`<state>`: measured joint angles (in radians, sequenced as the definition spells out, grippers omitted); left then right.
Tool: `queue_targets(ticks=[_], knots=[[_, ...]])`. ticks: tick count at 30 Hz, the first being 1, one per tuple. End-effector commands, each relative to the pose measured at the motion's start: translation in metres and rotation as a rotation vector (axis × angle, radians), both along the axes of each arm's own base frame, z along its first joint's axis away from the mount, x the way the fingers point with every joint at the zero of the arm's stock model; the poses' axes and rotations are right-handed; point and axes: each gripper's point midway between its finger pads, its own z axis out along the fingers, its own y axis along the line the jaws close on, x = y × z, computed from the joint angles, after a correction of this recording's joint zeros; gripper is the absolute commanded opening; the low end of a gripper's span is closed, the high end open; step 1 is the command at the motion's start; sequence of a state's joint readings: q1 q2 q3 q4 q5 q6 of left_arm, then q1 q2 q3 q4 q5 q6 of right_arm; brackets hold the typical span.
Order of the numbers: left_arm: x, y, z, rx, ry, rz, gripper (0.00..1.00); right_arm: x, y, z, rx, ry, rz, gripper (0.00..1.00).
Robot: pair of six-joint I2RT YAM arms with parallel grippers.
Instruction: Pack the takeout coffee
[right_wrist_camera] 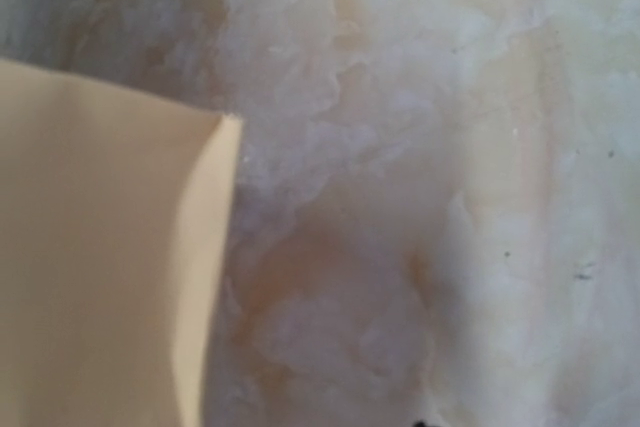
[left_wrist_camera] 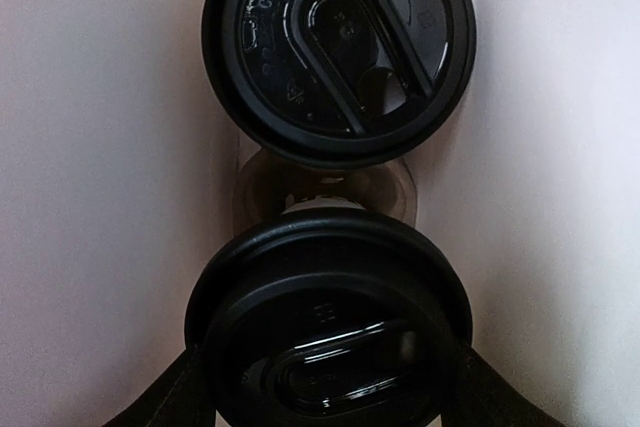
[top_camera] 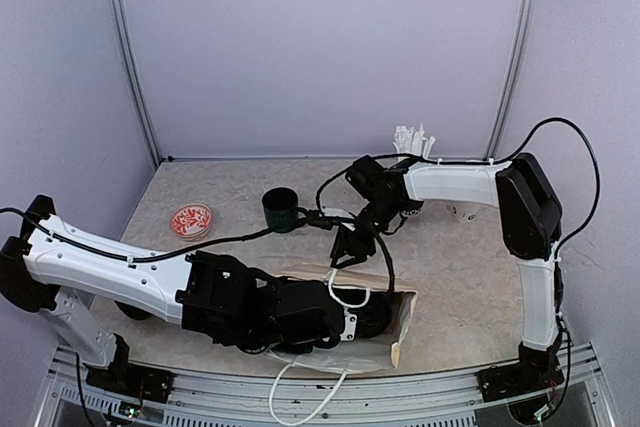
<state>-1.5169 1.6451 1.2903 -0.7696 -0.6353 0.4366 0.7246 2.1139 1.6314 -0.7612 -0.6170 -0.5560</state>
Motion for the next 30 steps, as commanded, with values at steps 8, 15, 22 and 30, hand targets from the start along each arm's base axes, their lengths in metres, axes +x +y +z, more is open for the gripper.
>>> queue_targets(ticks=[8,15,22,30], knots=[[0.013,-0.003,-0.001,-0.018,-0.057,-0.018,0.58,-0.033,0.011,0.012,0.054,0.062,0.089,0.38],[0.014,0.000,0.008,-0.031,-0.085,-0.034,0.58,-0.033,0.011,0.007,0.046,0.070,0.089,0.38],[0.005,0.002,0.011,-0.054,-0.040,-0.058,0.58,-0.033,0.010,0.004,0.048,0.088,0.097,0.38],[0.004,0.001,0.006,-0.097,-0.015,-0.082,0.58,-0.042,0.002,0.000,0.070,0.125,0.167,0.39]])
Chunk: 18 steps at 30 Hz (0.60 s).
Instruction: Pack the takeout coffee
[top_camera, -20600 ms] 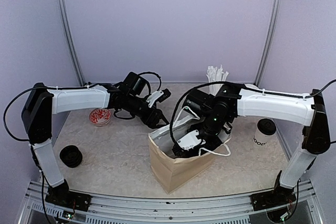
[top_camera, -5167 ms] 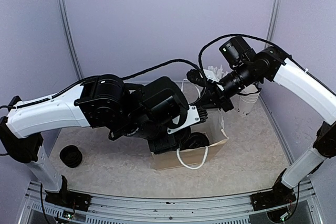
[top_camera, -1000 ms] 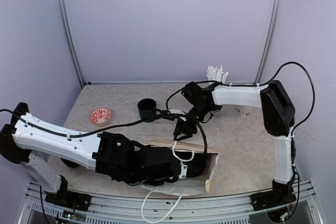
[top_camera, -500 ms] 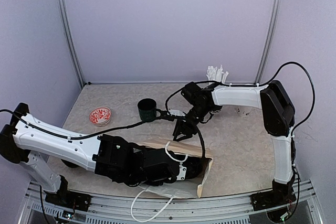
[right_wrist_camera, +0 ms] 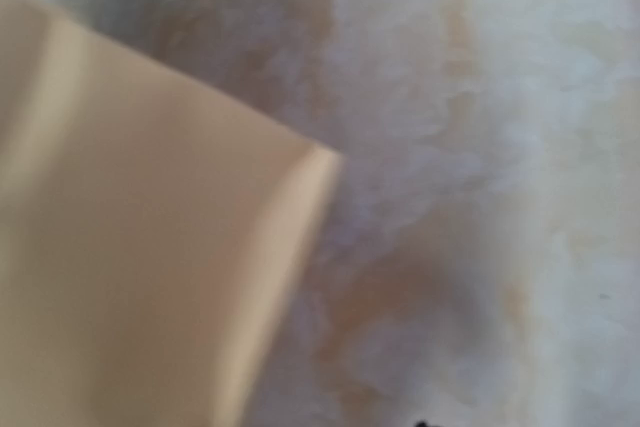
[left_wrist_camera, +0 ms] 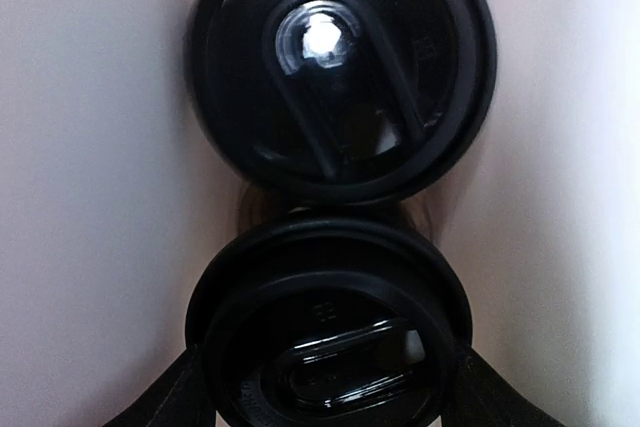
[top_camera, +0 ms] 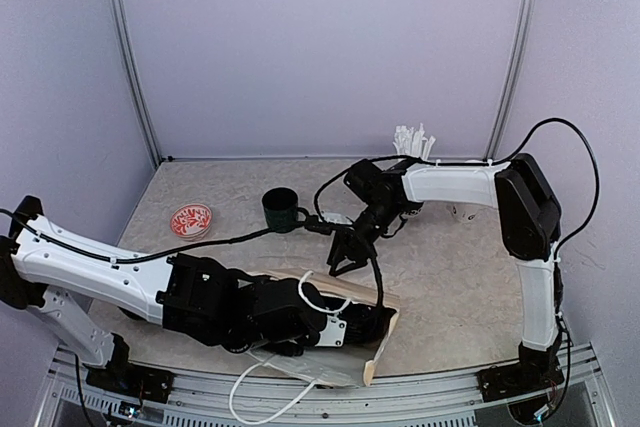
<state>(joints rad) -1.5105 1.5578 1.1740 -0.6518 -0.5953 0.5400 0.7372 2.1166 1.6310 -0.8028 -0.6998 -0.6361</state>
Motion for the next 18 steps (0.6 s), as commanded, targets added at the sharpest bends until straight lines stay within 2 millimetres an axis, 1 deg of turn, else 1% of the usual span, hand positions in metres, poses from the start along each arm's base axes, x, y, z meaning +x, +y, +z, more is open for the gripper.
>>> queue_targets(ticks=[1,6,10,11,15,18], knots=[[0.010,-0.003,0.006,-0.063,-0.013,0.013,0.58,-0.022,-0.003,-0.007,0.014,0.089,0.074,0.39],[0.014,-0.001,-0.002,-0.067,0.037,0.037,0.58,-0.029,-0.007,-0.018,0.006,0.118,0.096,0.39],[0.013,-0.003,-0.003,-0.060,0.101,0.061,0.58,-0.036,-0.006,-0.017,0.027,0.162,0.127,0.39],[0.011,-0.004,-0.003,-0.059,0.115,0.061,0.58,-0.039,-0.007,-0.016,0.030,0.173,0.138,0.39],[0.008,-0.015,0.007,-0.097,0.190,0.076,0.58,-0.050,-0.008,-0.009,0.055,0.235,0.181,0.39],[0.004,-0.018,0.005,-0.089,0.234,0.083,0.58,-0.056,-0.011,-0.010,0.052,0.267,0.191,0.39]])
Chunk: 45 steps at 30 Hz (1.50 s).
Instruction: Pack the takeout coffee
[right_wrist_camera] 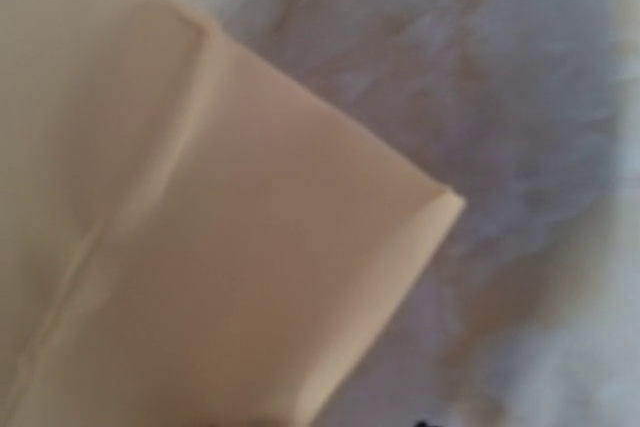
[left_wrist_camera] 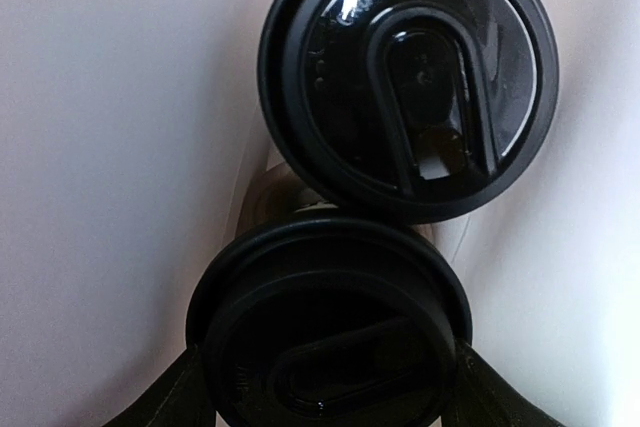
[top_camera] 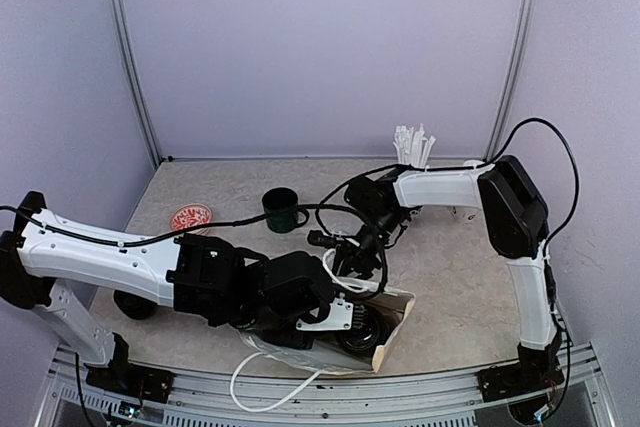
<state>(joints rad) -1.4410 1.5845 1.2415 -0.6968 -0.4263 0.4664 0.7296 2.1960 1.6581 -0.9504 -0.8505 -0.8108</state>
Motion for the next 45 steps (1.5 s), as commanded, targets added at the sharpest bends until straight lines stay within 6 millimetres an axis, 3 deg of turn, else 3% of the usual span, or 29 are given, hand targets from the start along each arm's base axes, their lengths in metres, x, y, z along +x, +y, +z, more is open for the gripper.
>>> queue_targets(ticks=[1,3,6,10,13,22,26,34,42,45], knots=[[0.000,-0.010,0.005,-0.032,0.077,0.051,0.58,-0.025,-0.005,0.001,-0.003,0.127,0.046,0.39],[-0.004,-0.012,0.003,-0.026,0.112,0.055,0.58,-0.017,-0.009,0.001,-0.014,0.112,0.025,0.40],[-0.008,-0.013,0.001,-0.019,0.152,0.067,0.58,0.018,-0.020,0.011,-0.022,0.039,-0.064,0.45],[-0.009,-0.016,0.001,-0.017,0.194,0.091,0.58,0.069,-0.044,0.049,0.012,-0.059,-0.173,0.50],[-0.009,-0.021,-0.003,-0.009,0.239,0.109,0.58,0.082,-0.058,0.079,0.042,-0.099,-0.196,0.51],[-0.006,-0.040,-0.023,0.022,0.383,0.180,0.57,0.067,-0.095,0.146,0.144,-0.184,-0.219,0.52],[0.000,-0.046,-0.035,0.039,0.428,0.222,0.56,0.061,-0.111,0.161,0.185,-0.187,-0.236,0.52],[0.007,-0.045,-0.063,0.084,0.490,0.274,0.55,0.055,-0.128,0.158,0.203,-0.171,-0.252,0.52],[0.006,-0.042,-0.067,0.089,0.537,0.314,0.64,0.054,-0.128,0.162,0.219,-0.169,-0.256,0.52],[0.009,-0.037,-0.081,0.130,0.534,0.335,0.60,0.053,-0.128,0.165,0.225,-0.173,-0.261,0.52]])
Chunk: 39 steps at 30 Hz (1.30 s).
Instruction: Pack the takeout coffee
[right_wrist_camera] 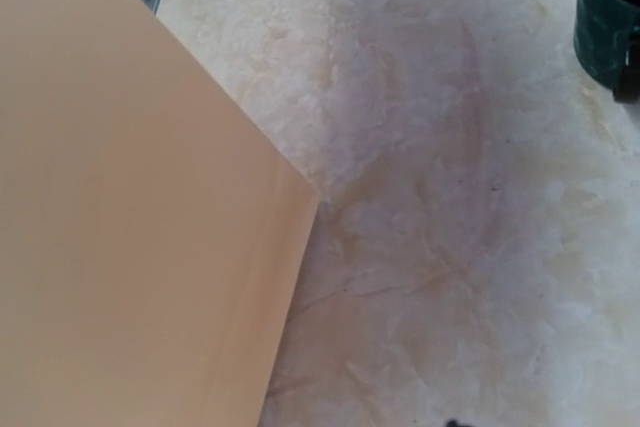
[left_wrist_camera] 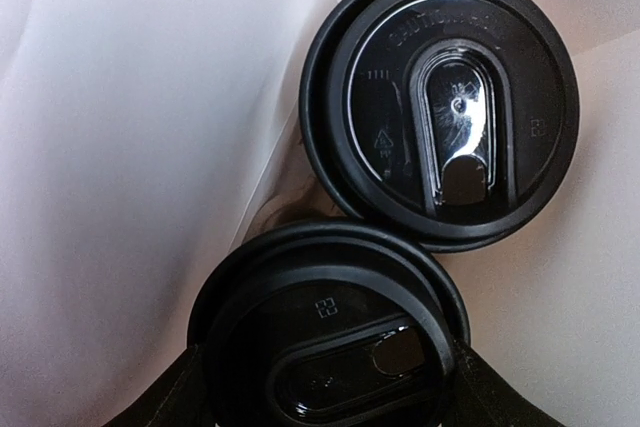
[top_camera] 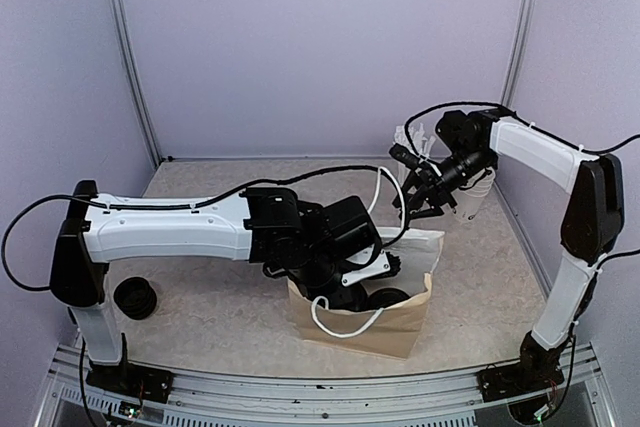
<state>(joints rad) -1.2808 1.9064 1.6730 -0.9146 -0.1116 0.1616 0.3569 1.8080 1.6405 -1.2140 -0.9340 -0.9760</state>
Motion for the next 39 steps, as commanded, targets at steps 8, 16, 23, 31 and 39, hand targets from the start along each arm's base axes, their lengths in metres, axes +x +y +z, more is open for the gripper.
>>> queue_targets(ticks=[8,16,23,31,39], knots=[[-0.010,0.015,-0.065,0.176,0.121,0.062,0.61,-0.010,-0.003,0.022,0.041,-0.018,-0.018,0.52],[0.000,-0.005,-0.009,0.026,0.071,0.092,0.77,-0.007,-0.004,0.033,0.042,-0.044,-0.040,0.52],[0.006,-0.007,0.015,-0.028,0.037,0.109,0.84,-0.003,-0.004,0.033,0.030,-0.051,-0.058,0.52],[0.020,-0.012,0.044,-0.098,-0.012,0.139,0.97,0.004,-0.005,0.034,0.019,-0.061,-0.076,0.52],[0.030,-0.017,0.069,-0.179,-0.035,0.146,0.96,0.015,-0.008,0.042,0.018,-0.080,-0.110,0.52]])
